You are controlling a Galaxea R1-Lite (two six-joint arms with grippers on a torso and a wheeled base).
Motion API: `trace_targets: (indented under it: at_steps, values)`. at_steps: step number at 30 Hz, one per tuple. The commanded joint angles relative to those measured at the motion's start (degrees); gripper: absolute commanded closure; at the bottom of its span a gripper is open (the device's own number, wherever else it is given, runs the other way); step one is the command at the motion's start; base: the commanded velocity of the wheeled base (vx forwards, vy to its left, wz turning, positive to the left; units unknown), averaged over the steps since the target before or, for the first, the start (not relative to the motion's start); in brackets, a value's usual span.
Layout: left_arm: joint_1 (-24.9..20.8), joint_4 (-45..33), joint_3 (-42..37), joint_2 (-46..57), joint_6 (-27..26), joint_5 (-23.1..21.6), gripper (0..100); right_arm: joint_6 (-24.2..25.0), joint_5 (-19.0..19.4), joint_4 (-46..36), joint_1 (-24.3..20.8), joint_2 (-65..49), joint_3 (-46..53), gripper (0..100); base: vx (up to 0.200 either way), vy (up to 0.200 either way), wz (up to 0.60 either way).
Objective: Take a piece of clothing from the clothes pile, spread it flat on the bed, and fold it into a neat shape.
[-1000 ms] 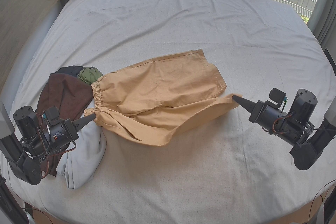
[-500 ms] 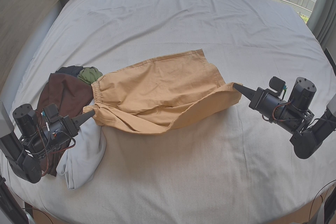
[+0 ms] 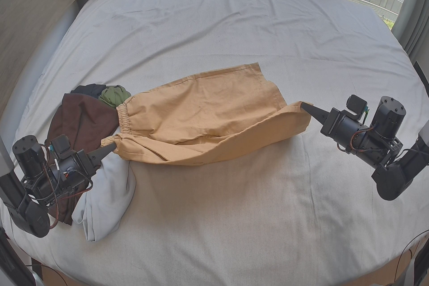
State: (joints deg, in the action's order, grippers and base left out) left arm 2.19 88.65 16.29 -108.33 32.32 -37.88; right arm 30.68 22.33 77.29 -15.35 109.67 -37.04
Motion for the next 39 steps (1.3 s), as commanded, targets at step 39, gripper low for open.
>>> trace_targets:
  at_steps: [39]
  values:
    - [-4.04, 0.03, 13.16, -3.38, 4.16, 14.15, 100, -0.01, -0.01, -20.6, 1.9, 6.44, -29.32, 100, 0.0, 0.0, 0.0]
